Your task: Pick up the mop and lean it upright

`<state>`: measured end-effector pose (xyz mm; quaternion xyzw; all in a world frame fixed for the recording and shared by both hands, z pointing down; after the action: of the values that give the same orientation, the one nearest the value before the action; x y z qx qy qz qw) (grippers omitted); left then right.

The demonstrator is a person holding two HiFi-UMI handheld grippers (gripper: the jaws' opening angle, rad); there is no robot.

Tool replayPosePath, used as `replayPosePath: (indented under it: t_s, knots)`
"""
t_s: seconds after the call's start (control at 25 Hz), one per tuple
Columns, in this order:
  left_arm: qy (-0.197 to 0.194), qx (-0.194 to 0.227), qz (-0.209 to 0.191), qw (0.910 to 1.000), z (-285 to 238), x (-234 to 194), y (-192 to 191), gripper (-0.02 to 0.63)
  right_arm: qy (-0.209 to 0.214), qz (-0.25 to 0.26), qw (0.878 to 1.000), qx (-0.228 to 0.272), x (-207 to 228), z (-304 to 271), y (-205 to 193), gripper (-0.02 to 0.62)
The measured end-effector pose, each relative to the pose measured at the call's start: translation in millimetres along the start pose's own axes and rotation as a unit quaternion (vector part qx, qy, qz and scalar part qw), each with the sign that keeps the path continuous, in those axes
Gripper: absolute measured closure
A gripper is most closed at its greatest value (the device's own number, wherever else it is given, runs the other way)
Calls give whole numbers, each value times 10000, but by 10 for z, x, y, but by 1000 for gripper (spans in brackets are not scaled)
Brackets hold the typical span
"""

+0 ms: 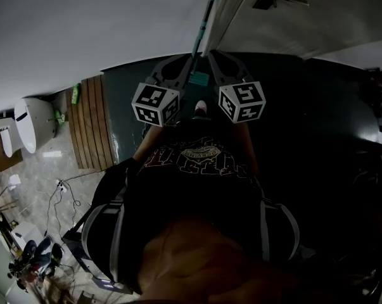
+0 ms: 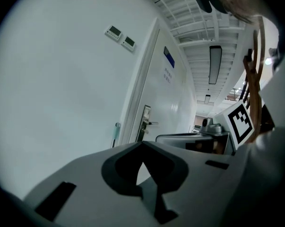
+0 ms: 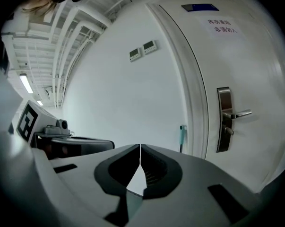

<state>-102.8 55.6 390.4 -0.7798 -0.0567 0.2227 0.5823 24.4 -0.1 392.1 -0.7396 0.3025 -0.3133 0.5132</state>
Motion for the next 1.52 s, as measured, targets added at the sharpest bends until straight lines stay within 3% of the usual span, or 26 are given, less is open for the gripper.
replayPosePath:
  t_s: [0.4,0.68,1.52]
  knots:
    - [354,70,63,9993,-509,-35,98,558,265,39,9996,-15,563,-194,118,575]
    - [374,7,77,9993,-686,-30,89,558,245,-28,9997,13,731,-234,129,575]
    - [-405,-342,-64,9986,-1431,-740,370,558,-519,-277,9983,12,1060,-877,316,575]
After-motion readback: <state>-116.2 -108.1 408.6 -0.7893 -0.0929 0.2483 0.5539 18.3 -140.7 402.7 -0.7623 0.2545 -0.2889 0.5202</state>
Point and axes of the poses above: the fingertips, and each gripper's own axes: z backward along the fingers, x to its right, y out of its top, the point moved 7 cm from there along z, backward along the fingers, and after that the axes turned 2 degrees about -y, right-handed, at the moved point
